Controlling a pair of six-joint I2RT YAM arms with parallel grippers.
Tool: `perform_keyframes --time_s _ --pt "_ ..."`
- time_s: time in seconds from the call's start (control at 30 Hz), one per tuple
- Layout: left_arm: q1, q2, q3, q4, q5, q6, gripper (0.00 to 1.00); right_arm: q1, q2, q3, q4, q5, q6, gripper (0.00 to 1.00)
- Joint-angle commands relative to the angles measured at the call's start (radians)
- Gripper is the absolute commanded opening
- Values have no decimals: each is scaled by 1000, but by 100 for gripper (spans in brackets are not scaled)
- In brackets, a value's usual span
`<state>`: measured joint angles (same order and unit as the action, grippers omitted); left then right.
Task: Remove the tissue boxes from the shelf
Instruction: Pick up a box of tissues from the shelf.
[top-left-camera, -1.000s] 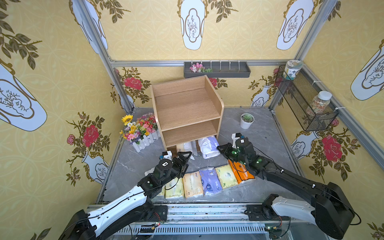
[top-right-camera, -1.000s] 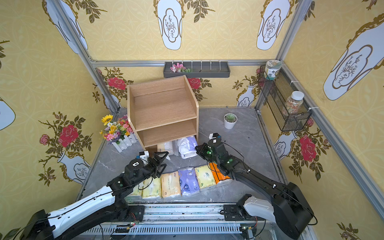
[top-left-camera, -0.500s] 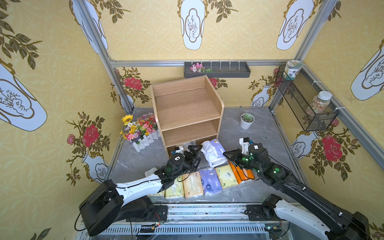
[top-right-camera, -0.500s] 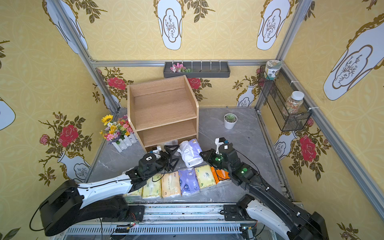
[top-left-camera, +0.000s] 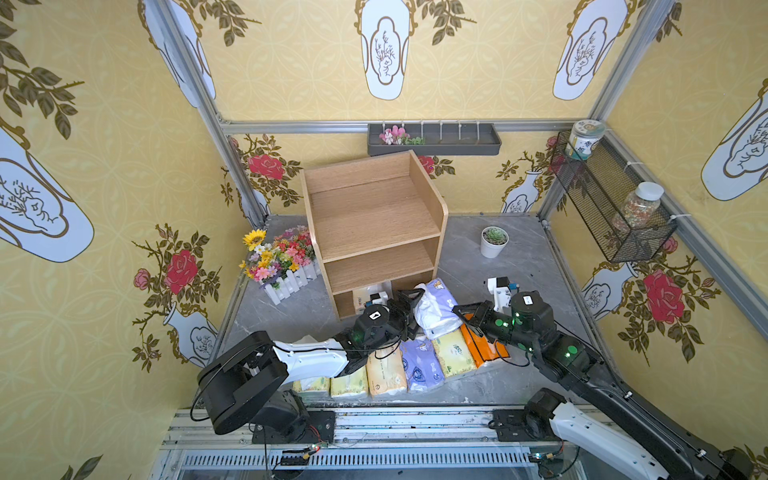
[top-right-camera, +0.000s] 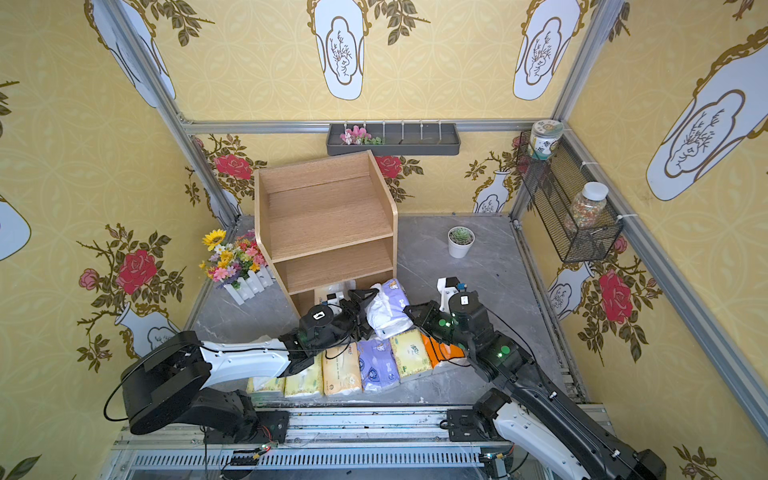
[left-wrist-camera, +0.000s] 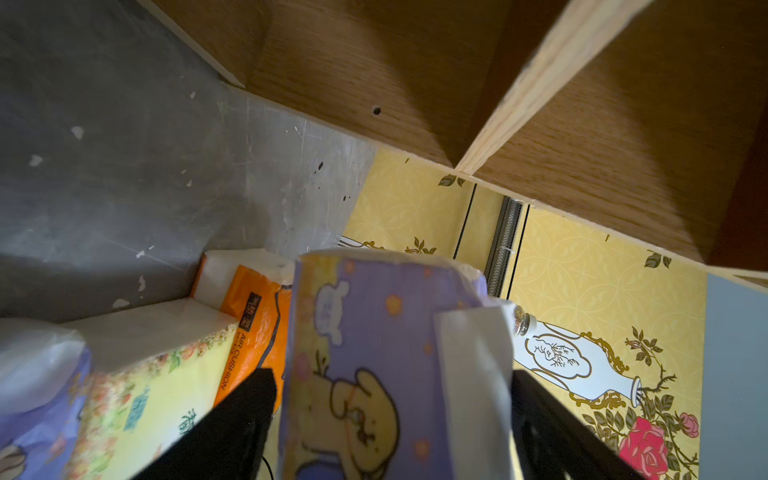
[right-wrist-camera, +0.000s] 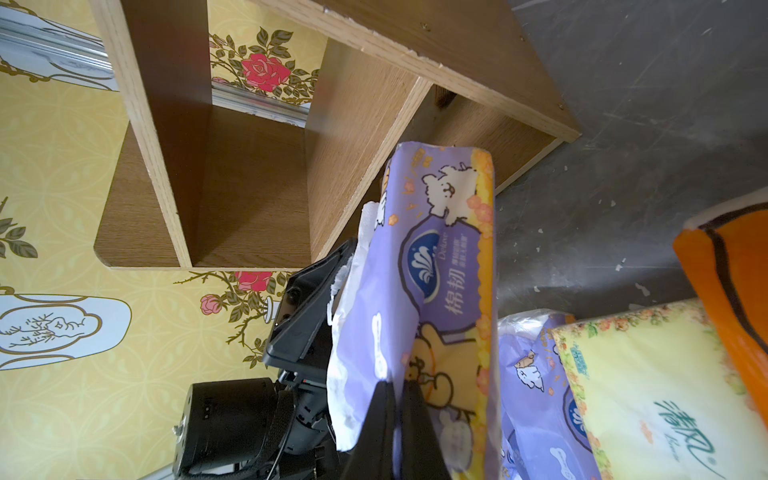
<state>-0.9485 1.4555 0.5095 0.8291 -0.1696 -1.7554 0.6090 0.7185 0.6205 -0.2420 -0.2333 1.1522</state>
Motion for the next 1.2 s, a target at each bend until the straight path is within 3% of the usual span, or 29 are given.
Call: perform_keyframes --time_s 0.0,0.33,0.43,0.53,0.67,0.93,1.17 --pt "-8 14 7 75 -33 -25 76 1 -5 -3 18 23 17 0" --pt "-19 40 58 71 -40 -7 33 1 -1 24 -83 90 -10 0" --pt "-25 61 86 71 -39 3 24 1 -7 71 -178 137 -45 26" --pt "-31 88 118 65 -41 19 22 2 -23 133 -298 219 -89 68" --pt "-48 134 215 -24 -53 62 22 1 -47 245 -491 375 -149 96" --pt "-98 336 610 -389 -41 238 26 1 -129 524 -760 777 -317 97" --pt "-154 614 1005 -574 4 335 26 0 -231 582 -711 831 -418 97"
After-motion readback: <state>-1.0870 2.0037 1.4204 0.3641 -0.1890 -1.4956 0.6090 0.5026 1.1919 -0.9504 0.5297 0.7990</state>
